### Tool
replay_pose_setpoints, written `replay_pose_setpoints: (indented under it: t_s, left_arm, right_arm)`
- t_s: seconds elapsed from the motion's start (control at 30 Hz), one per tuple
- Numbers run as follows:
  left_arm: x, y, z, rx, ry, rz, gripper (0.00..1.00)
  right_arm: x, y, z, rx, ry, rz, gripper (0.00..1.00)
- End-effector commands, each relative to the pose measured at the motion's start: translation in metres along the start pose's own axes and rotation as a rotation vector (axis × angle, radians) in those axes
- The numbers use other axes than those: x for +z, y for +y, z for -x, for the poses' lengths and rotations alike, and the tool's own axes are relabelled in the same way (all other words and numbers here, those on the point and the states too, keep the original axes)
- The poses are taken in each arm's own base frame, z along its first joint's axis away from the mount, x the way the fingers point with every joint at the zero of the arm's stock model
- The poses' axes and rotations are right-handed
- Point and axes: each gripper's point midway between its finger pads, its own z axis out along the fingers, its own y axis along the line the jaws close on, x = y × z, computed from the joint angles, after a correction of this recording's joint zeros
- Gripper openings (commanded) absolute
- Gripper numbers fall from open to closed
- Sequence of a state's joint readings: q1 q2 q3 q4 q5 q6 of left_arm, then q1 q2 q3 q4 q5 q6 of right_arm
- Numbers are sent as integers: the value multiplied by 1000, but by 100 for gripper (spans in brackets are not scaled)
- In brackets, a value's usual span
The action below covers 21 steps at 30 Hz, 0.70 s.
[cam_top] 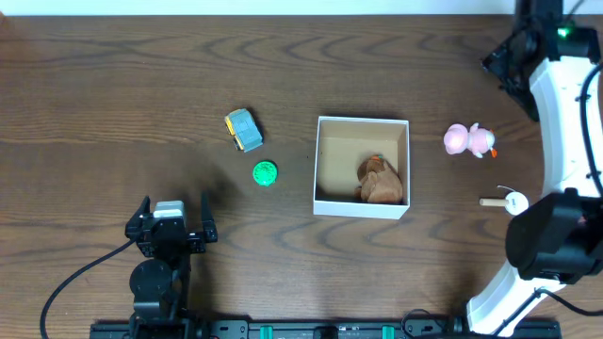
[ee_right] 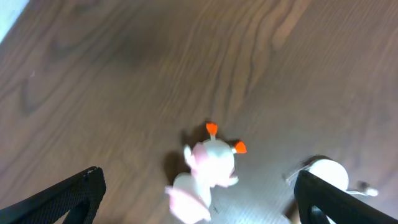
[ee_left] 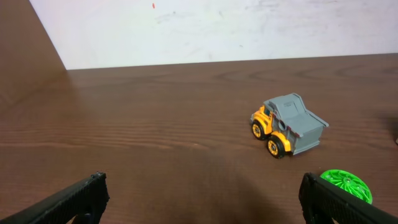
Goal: Pack container
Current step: 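Withdraw the right gripper from the box toward the pink plush toy, then grasp the pink-white plush toy with the right gripper and lift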
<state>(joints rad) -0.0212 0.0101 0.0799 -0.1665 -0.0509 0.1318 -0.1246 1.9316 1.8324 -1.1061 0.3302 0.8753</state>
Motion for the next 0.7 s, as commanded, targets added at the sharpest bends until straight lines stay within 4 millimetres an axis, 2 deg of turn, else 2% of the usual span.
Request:
replay_pose_setpoints:
  t_s: [0.0, 0.17, 0.3, 0.47, 0.67]
  left_arm:
    - [3, -3, -14, 12, 29, -14, 98]
    - [3, -3, -14, 12, 29, -14, 98]
    - [3, -3, -14, 12, 29, -14, 98]
    - [3, -3, -14, 12, 29, -14, 98]
    - [3, -3, -14, 12, 29, -14, 98]
  right_arm:
    - [36, -11, -23, 86, 92, -15, 98]
    - [76, -15, -57, 91, 155, 16, 95]
    - [97, -16, -82, 80, 181, 37, 92]
    - [109, -18, -101, 60, 191, 41, 92]
    - [118, -20, -112, 42, 209, 22, 89]
